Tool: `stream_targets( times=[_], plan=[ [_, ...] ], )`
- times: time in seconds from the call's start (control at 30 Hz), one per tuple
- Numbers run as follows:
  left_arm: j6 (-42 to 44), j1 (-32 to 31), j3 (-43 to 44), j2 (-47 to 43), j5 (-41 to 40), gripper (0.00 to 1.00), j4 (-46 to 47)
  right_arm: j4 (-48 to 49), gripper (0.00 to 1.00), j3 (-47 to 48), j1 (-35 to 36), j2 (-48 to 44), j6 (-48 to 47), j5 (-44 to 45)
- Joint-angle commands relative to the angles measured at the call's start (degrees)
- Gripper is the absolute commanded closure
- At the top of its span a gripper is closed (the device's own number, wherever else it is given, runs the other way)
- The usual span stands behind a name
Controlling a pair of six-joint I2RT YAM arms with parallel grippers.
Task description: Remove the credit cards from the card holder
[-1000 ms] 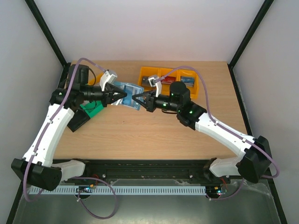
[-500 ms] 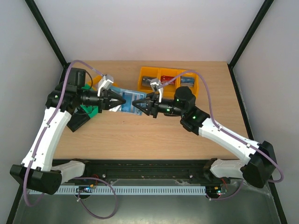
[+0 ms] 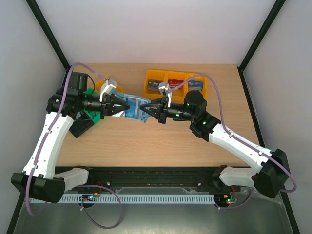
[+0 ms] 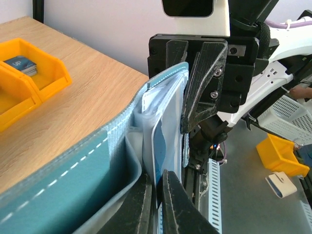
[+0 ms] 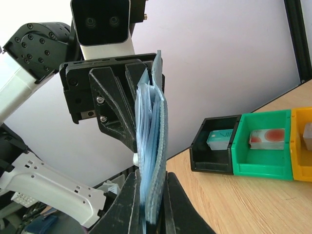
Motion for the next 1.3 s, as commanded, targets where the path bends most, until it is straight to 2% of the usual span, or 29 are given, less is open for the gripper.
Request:
stream_targets(
  times=[0.0,0.03,0.1,0.43,0.57,0.7,1.0,1.07,1.13,1.27],
  plan=[
    [2.08,0.06,0.5,-1.25,2.11,0.94,-1.18,2.01,0.98,0.52,-0.3,0.31,-0.48,-1.07],
    [2.76,0.5,0.71,-1.26,1.76,0.87,-1.79,1.99,0.98,0.22,-0.39,-0.06,-0.65,-1.1],
    [4.5,1.61,0.66,-1.45,1.48,0.8,-3.11,2.0,0.98,-0.04,-0.63,-0.73,-0.97,-1.24],
    [4.5,2.3,-1.63,-1.61,2.13,0.71,-1.97,2.98,0.98,0.39,-0.84,-0.71,-0.2,-2.98],
    [2.12,2.0,-2.28,-1.58,-0.35,0.66,0.48,3.96,0.98,0.42,-0.81,-0.65,0.5,-4.0],
    [-1.23,1.98,-2.8,-1.44,-1.82,0.7,3.16,4.29,0.98,0.38,-0.83,-0.81,0.63,-5.17],
    [-3.38,-0.55,-2.84,-0.69,-1.51,0.72,5.31,5.48,0.98,0.39,-0.79,-0.03,1.33,-6.13],
    [-3.3,-0.99,-2.5,-0.56,-1.18,0.8,5.22,5.98,0.98,0.37,-0.81,0.29,1.65,-6.73],
    [-2.27,-0.88,-1.93,-0.54,-0.38,0.96,4.19,6.24,0.98,0.25,-0.79,0.17,1.63,-7.04],
    [0.72,1.08,-1.29,-0.97,2.2,0.98,1.25,4.29,0.98,-0.42,-0.84,-1.22,-0.21,-6.24]
  ],
)
